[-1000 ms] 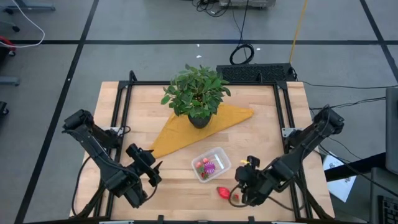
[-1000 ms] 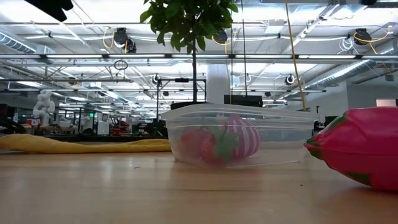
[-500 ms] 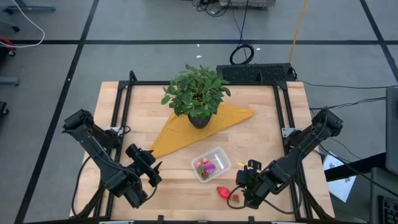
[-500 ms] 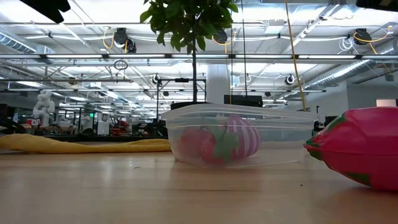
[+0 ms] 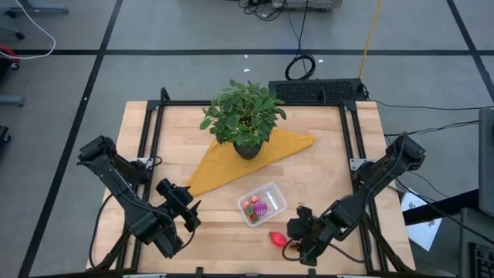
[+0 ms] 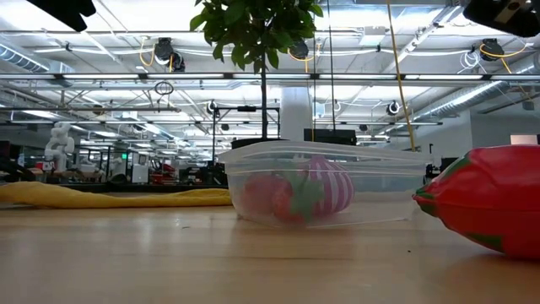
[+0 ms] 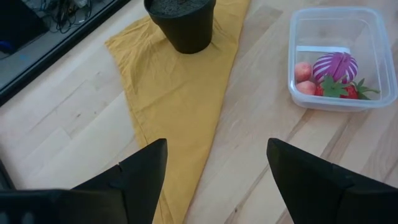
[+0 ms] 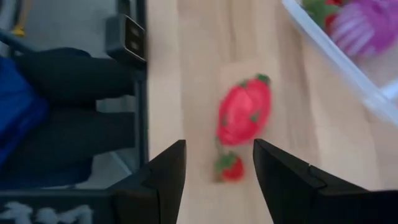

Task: Pick and placing Produce into tupperware
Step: Put the dragon fruit into the transparent bin

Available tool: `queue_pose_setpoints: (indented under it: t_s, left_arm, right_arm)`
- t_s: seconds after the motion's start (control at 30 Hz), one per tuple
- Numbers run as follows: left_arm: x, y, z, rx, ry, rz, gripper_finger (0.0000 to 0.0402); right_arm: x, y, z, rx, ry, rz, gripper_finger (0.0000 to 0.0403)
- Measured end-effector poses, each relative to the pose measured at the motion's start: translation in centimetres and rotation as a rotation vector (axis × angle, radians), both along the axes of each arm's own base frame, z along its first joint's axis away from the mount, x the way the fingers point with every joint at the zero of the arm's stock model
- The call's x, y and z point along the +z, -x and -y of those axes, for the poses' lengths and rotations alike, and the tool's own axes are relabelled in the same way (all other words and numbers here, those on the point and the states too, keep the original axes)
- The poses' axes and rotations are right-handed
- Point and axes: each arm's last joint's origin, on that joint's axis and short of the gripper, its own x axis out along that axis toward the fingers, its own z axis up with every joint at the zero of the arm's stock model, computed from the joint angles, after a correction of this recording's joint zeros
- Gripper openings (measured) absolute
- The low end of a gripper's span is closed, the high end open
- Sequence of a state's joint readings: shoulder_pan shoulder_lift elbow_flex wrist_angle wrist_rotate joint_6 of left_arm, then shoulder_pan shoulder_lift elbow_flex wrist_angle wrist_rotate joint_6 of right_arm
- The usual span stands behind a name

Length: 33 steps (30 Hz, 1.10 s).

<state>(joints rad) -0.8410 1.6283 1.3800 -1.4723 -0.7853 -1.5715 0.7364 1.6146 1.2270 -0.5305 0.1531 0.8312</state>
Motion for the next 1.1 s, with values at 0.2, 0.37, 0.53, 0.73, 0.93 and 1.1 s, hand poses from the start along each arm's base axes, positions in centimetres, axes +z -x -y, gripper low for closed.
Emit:
queue_pose_setpoints:
  t_s: [0.2,0.37,0.53,0.73,0.93,1.1]
  left_arm:
    - [0.0,0.0,0.0,0.0,0.001,0.001,0.0281]
    - [0.0,0.0,0.0,0.0,0.001,0.001,0.0282]
    - [0.0,0.0,0.0,-0.004,-0.001,-0.001,0.0281]
    - [0.0,0.0,0.0,-0.004,-0.001,-0.001,0.0281]
    - [0.0,0.0,0.0,-0.004,-0.001,-0.002,0.0282]
    - [0.0,0.0,0.0,-0.004,-0.001,-0.002,0.0281]
  right_arm:
    - [-1.4,0.2,0.2,-0.015,-0.01,-0.003,0.0176]
    - [-2.5,0.3,0.9,-0.116,-0.049,-0.041,0.0176]
    - [-3.2,-0.2,1.1,-0.141,-0.11,0.01,0.0176]
    - [-3.1,-0.7,1.1,-0.115,-0.131,0.072,0.0176]
    - [-3.0,-0.9,1.0,-0.089,-0.131,0.099,0.0176]
    - [-2.5,-1.3,0.7,-0.08,-0.174,0.157,0.0176]
